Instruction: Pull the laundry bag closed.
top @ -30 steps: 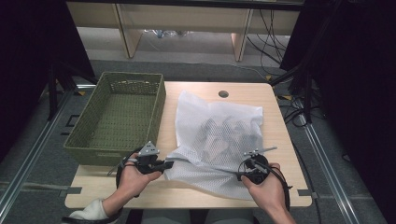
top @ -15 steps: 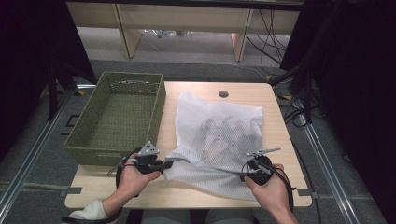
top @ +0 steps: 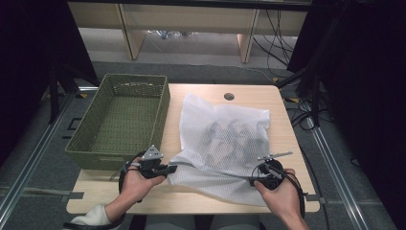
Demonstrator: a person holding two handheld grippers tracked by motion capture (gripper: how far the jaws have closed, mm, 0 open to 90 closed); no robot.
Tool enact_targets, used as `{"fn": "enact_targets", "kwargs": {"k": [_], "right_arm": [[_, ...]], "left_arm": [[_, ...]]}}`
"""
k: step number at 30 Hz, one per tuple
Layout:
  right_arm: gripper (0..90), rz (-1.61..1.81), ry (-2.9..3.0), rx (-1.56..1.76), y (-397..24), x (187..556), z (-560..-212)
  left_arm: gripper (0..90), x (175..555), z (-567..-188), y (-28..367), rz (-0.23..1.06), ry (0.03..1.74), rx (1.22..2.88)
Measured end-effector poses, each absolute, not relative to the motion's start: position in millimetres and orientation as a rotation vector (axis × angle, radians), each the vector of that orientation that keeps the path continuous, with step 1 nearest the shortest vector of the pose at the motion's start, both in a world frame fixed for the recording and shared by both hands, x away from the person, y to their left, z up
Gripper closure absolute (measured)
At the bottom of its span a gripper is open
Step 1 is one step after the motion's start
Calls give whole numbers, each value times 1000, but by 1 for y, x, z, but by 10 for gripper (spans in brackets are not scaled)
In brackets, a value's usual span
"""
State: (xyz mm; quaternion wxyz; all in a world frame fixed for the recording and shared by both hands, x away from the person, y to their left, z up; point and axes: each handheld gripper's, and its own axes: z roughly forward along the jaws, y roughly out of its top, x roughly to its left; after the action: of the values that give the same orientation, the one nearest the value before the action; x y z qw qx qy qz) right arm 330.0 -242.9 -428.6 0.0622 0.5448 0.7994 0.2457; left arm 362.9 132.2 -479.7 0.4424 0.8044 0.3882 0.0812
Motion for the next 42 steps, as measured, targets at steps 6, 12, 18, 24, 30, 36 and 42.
{"fn": "enact_targets", "kwargs": {"k": [6, 12, 18, 24, 30, 36, 42], "right_arm": [[872, 739, 2406, 1668, -248, 330, -428], [872, 736, 2408, 1677, -251, 330, -428], [872, 728, 2413, 1680, -251, 330, -428], [872, 726, 2403, 1681, -255, 330, -427], [872, 711, 2395, 1739, -256, 329, -426], [872, 706, 2387, 1761, -260, 329, -427], [872, 708, 2388, 1758, -263, 328, -427]], "left_arm": [[873, 363, -480, 132, 196, 962, 1990], [873, 363, -480, 133, 195, 953, 2006], [873, 364, -480, 133, 189, 948, 2009], [873, 364, -481, 132, 189, 968, 1979], [873, 365, -480, 133, 206, 967, 1996], [873, 364, -480, 133, 194, 971, 1978], [873, 364, -481, 133, 187, 976, 1978]]}}
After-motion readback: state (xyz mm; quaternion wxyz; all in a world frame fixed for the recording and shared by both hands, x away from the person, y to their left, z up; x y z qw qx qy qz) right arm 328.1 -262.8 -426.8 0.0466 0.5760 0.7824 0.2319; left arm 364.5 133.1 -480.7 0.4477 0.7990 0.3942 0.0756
